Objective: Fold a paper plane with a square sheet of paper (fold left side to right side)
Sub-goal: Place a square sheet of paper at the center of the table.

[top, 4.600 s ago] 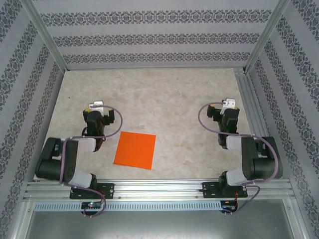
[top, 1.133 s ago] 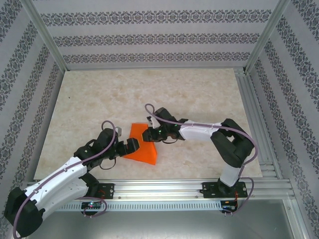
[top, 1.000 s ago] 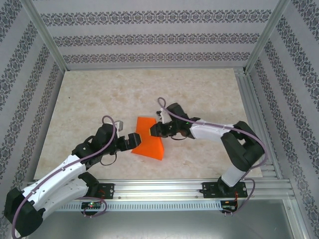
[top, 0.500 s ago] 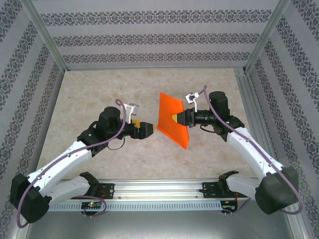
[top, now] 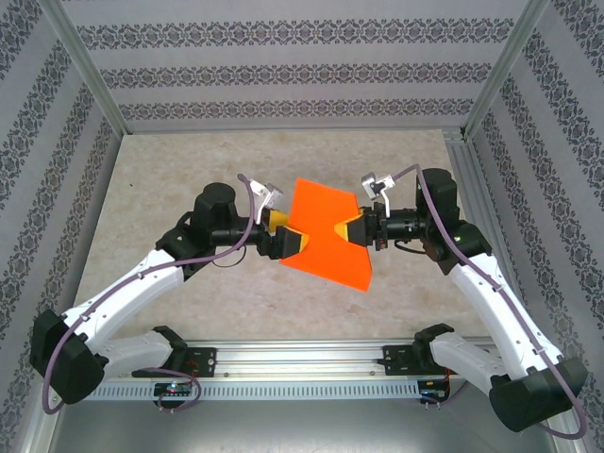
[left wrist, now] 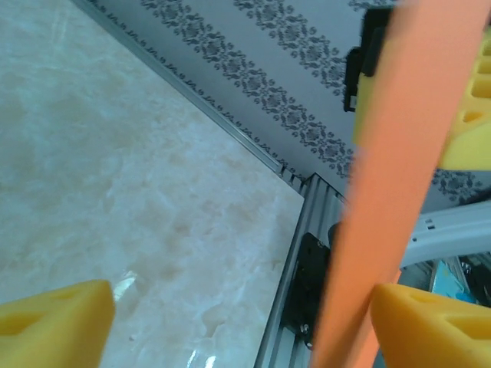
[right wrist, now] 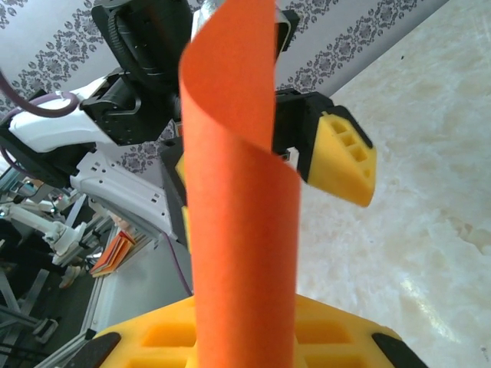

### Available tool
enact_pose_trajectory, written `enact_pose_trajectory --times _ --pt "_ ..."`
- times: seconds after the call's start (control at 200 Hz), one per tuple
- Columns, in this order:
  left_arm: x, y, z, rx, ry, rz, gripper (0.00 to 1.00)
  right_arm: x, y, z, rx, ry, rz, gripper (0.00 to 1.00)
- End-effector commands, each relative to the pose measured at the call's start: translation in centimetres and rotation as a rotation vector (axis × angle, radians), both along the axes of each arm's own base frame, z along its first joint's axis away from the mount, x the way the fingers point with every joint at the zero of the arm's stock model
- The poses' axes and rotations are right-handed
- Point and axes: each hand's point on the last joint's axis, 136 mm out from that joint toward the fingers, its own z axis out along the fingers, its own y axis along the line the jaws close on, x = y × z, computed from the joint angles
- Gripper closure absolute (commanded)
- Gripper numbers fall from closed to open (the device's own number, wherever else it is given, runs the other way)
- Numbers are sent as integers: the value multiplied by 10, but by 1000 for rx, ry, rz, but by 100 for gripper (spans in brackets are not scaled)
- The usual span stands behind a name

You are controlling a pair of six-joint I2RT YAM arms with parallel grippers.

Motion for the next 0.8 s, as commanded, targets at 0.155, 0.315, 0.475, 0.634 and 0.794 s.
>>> enact_pose_trajectory --times 0.155,0.315,0.475,0.634,0.794 --pt "-15 -6 34 -110 -79 -84 81 6 -7 2 -7 -53 -35 79" --pt "-9 0 15 -88 -26 -12 100 24 -18 -14 -44 -26 -127 71" --pt "7 7 -32 32 127 116 100 53 -42 -49 -178 35 -319 44" --pt "20 21 -110 216 329 267 100 81 -76 -86 -301 110 -534 30" --pt "22 40 -189 435 524 392 100 97 -103 -136 -449 227 -687 25"
